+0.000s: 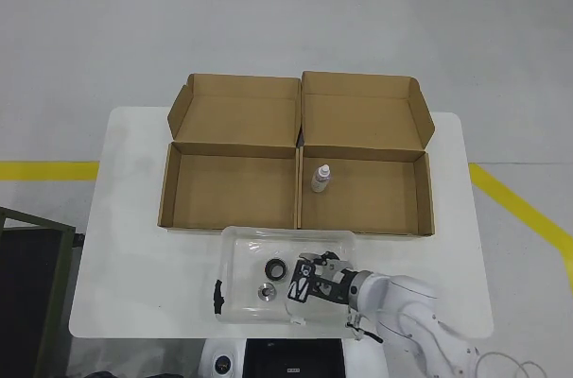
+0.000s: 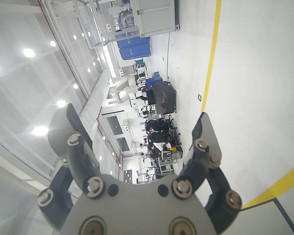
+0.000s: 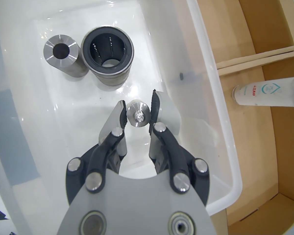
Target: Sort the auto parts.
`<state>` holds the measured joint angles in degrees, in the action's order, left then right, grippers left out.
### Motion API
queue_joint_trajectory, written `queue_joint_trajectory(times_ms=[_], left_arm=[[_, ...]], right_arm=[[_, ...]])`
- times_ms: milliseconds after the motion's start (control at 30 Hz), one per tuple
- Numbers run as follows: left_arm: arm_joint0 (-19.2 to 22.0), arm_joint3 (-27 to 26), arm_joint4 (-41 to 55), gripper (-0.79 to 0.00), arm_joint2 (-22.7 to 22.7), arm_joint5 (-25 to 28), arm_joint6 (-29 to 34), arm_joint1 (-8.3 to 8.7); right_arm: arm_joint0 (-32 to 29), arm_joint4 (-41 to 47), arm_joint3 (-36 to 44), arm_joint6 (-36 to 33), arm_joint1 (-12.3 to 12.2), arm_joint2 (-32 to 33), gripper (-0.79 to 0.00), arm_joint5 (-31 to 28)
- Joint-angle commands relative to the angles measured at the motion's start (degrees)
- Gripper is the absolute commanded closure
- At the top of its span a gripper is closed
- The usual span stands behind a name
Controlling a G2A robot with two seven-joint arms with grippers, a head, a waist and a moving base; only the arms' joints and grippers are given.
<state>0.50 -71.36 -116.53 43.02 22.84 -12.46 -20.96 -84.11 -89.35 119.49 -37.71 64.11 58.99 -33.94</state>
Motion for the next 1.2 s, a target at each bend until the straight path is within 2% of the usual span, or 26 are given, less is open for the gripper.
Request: queue_joint_trajectory(times_ms=[0, 633, 867, 1167], left_arm=[[0.0, 0.0, 0.0, -0.785, 0.0, 0.0, 0.0, 0.00], [0.0, 0.0, 0.0, -0.785, 0.0, 0.0, 0.0, 0.00], [0.0, 0.0, 0.0, -0.785, 0.0, 0.0, 0.0, 0.00], [0.0, 0.0, 0.0, -0.785, 0.0, 0.0, 0.0, 0.00]], right_arm=[[-0.5, 1.8, -0.1, 2.4, -0.1, 0.8, 0.000, -0.8], [-6.0, 13.3, 1.4, 25.0, -2.0, 11.8, 0.000, -7.1], [-5.9, 18.0, 1.0, 31.0, -2.2, 13.5, 0.000, -9.0], [-5.0, 25.0, -2.2, 37.2, -2.0, 14.3, 0.000, -8.0]])
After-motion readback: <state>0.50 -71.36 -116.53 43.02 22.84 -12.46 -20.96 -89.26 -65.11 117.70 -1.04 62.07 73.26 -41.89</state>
